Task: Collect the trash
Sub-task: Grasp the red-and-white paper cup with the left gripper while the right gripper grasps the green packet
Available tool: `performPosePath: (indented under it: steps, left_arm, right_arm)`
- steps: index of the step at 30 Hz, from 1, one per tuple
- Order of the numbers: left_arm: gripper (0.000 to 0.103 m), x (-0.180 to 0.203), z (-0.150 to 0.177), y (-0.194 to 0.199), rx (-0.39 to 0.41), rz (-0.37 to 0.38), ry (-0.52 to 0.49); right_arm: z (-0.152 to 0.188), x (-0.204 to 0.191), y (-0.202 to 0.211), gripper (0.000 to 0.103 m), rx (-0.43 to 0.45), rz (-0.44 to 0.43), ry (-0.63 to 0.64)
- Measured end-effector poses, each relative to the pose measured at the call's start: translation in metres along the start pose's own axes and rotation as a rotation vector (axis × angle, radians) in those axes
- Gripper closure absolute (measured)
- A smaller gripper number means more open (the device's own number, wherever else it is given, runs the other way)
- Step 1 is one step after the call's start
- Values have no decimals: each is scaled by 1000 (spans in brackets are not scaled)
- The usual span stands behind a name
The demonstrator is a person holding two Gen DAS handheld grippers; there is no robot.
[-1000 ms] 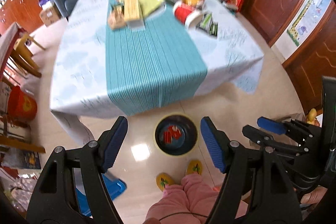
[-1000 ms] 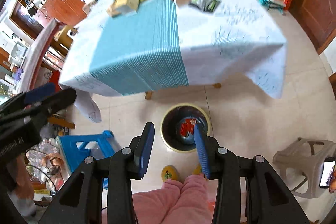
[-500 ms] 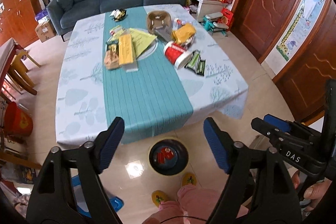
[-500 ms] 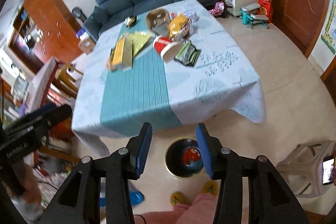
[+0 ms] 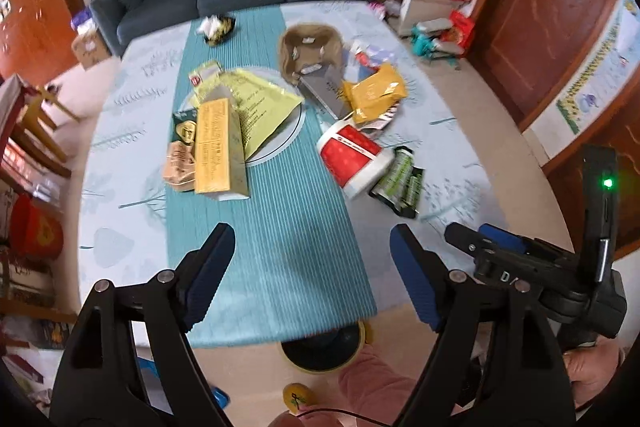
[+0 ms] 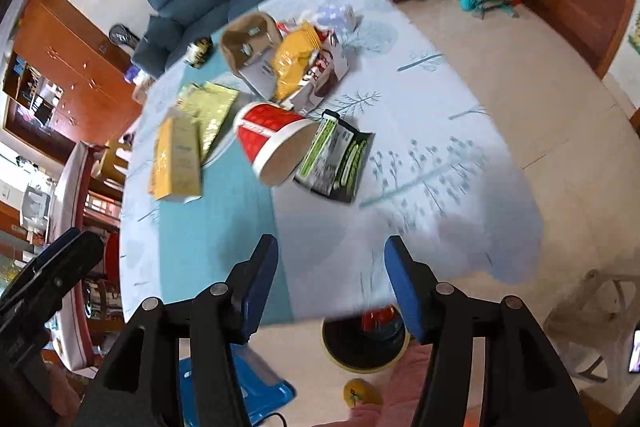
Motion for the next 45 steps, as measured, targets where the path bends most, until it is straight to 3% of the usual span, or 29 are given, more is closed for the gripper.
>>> performPosePath:
  steps: [6, 13, 18, 20, 22, 25, 36, 45]
  left_arm:
    - [26, -7, -26, -63, -73, -23, 88]
    - [25, -14, -35, -99, -119, -33, 141]
    - [22, -7, -43, -118, -152, -5, 177]
    - [21, -1, -48, -127, -165, 14, 184]
    - [21, 3, -53, -134, -179, 24, 192]
    - [20, 8, -58, -148, -201, 37, 218]
    - [20, 5, -57, -199, -264, 92, 391]
    - [22, 18, -63, -215, -280, 76, 447]
  right_arm:
    - [-47, 12, -79, 45, -94, -30, -54]
    - [-68, 4, -118, 43, -129, -33, 15]
    - [-77, -3, -123, 48, -101, 52, 159]
    - [-78, -4, -124, 58, -95, 73, 205]
    - [-81, 0, -124, 76, -94, 76, 233]
    - [-86, 10, -123, 82, -103, 47, 236]
    - [-100, 34, -120, 85, -106, 24, 279]
    - [-94, 36, -115, 85, -101, 14, 299]
Point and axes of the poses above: each gripper's, at about its wrist camera, not at the fingertips, and y roughly against the way its jaws point, x to its right, z to its underside, the point moved 6 cm from there along -y, roughly the way its jaws point, and after that the axes turned 1 degree about y, right-handed, at the moved point
